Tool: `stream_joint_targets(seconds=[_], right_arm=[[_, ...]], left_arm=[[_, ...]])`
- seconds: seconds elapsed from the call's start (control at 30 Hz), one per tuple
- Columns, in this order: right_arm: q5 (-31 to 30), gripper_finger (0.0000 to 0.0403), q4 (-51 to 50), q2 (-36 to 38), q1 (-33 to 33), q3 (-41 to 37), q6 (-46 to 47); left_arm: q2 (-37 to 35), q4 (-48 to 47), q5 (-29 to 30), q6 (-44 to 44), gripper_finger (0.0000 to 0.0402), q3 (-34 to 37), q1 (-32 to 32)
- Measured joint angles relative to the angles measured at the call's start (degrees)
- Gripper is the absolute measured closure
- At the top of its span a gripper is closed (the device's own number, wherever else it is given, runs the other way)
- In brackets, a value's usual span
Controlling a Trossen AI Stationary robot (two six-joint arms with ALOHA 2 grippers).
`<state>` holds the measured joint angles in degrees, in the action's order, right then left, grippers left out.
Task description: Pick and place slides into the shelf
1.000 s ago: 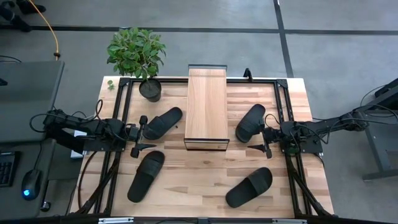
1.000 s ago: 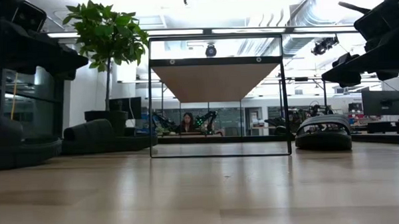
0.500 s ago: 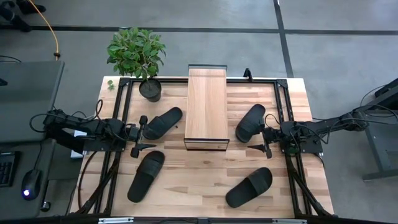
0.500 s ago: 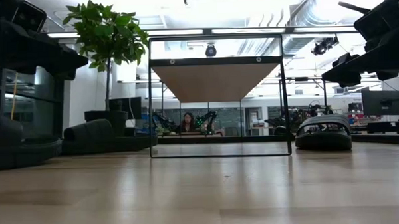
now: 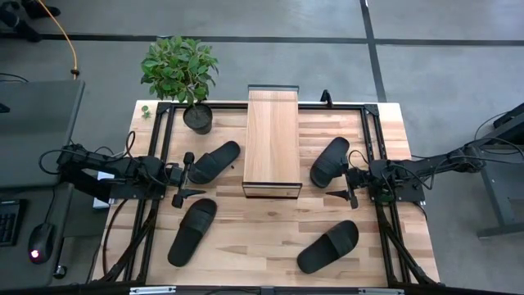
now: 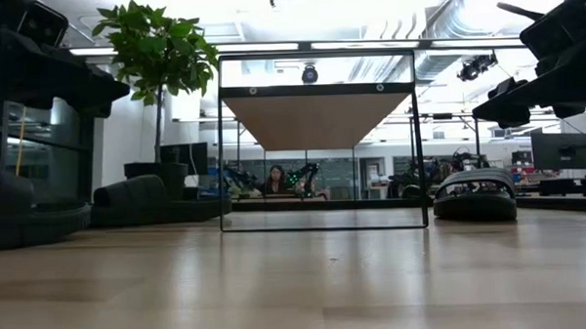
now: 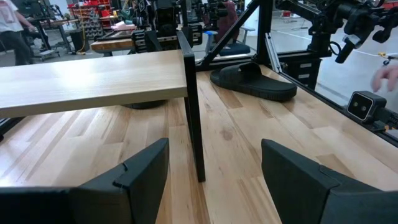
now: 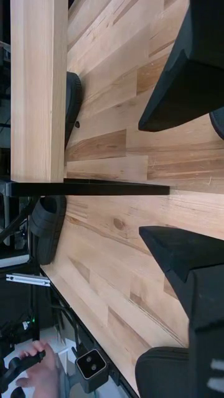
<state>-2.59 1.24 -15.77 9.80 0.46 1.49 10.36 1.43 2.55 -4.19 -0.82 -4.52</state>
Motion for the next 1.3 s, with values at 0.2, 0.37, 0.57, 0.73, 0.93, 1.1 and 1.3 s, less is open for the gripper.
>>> stream_joint_targets(seconds=[0.2,0.37,0.57,0.73,0.93,1.1,1.3], right_arm=[[0.0,0.0148,0.0,0.0,0.0,0.0,0.0],[0.0,0.0148,0.0,0.0,0.0,0.0,0.0],[0.0,0.0148,0.0,0.0,0.0,0.0,0.0],[0.0,0.0148,0.0,0.0,0.0,0.0,0.0],[-1.3,0.0148,0.2,0.0,0.0,0.0,-4.8],[-3.4,0.0148,0.3,0.0,0.0,0.1,-16.7],[-3.4,0.0148,1.0,0.0,0.0,0.1,-18.1]], left_arm=[[0.0,0.1,0.0,0.0,0.0163,0.0,0.0],[0.0,0.1,0.0,0.0,0.0163,0.0,0.0],[0.0,0.1,0.0,0.1,0.0163,0.0,0.0],[0.0,1.0,0.0,0.2,0.0163,0.0,0.0],[0.0,5.0,0.0,0.4,0.0163,0.0,0.0],[0.0,8.6,0.2,1.6,0.0163,0.0,0.0],[0.0,8.8,5.7,1.9,0.0163,0.0,0.0]])
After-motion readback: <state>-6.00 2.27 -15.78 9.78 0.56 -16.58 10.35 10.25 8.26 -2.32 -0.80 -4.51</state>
